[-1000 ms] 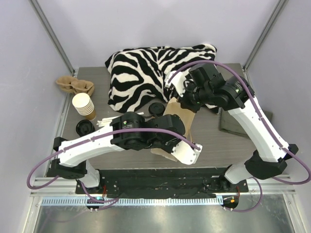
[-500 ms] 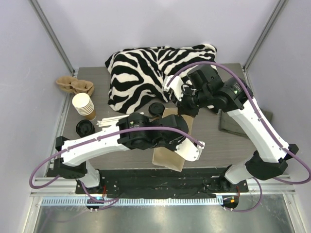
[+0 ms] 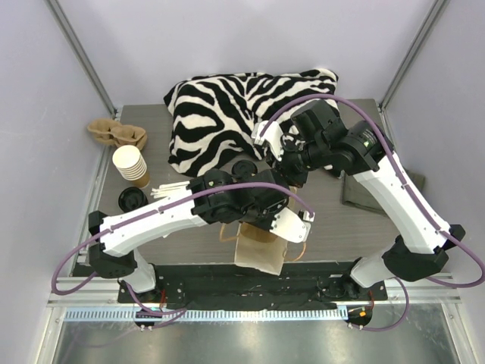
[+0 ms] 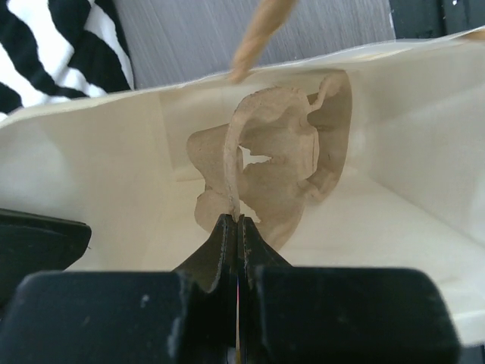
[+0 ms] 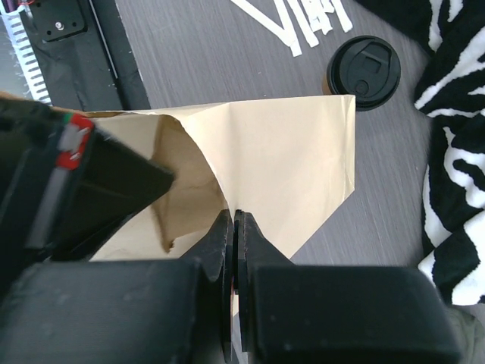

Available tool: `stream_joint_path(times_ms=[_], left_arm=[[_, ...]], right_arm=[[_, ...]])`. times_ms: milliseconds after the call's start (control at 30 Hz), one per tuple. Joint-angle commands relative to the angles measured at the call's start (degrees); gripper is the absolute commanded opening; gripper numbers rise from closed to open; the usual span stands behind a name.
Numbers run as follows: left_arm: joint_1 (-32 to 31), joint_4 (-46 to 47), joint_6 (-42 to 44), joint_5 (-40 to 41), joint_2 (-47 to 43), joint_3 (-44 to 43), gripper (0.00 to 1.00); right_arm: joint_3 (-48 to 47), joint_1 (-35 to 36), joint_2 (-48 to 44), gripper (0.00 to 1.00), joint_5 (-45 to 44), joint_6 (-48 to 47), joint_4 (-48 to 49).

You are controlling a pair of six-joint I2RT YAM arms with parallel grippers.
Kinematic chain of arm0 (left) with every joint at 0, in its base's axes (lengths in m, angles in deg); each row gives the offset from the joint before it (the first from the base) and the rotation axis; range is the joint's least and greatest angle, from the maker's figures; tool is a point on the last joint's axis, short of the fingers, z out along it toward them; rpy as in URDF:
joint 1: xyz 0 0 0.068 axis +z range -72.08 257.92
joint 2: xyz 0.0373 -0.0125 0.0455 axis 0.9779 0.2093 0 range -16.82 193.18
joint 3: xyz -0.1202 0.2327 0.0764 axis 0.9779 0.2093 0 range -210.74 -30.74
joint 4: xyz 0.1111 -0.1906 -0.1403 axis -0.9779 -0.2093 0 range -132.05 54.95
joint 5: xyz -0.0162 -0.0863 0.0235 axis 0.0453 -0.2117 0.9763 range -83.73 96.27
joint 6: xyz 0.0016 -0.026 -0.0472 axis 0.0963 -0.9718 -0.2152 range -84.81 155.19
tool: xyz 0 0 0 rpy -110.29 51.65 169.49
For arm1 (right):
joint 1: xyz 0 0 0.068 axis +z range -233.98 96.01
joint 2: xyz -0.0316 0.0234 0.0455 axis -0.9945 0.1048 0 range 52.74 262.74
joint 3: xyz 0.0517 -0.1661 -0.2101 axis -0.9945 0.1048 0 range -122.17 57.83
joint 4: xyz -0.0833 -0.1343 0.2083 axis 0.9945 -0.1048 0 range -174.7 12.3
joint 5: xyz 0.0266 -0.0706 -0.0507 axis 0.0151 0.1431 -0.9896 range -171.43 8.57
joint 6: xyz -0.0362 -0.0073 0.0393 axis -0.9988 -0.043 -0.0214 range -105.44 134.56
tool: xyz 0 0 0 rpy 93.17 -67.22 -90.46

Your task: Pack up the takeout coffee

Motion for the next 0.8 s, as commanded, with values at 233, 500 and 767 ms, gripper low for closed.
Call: stream_joint_path(times_ms=[233, 500, 767], left_arm=[[5.01, 5.82, 0.54, -4.79, -0.38, 5.29, 0.00], [6.07, 8.45, 2.82, -7.88, -1.43, 9.78, 0.00], [6.95, 11.27, 3.35, -6.65, -1.08, 10.05, 0.00]], right_arm=[[2.48, 0.22, 0.67, 0.01, 2.81, -1.08, 0.27], [1.08, 0.13, 1.64, 0.01, 3.78, -1.70, 0.98], [1.87, -0.21, 1.03, 0.01, 3.69, -1.78, 0.89]])
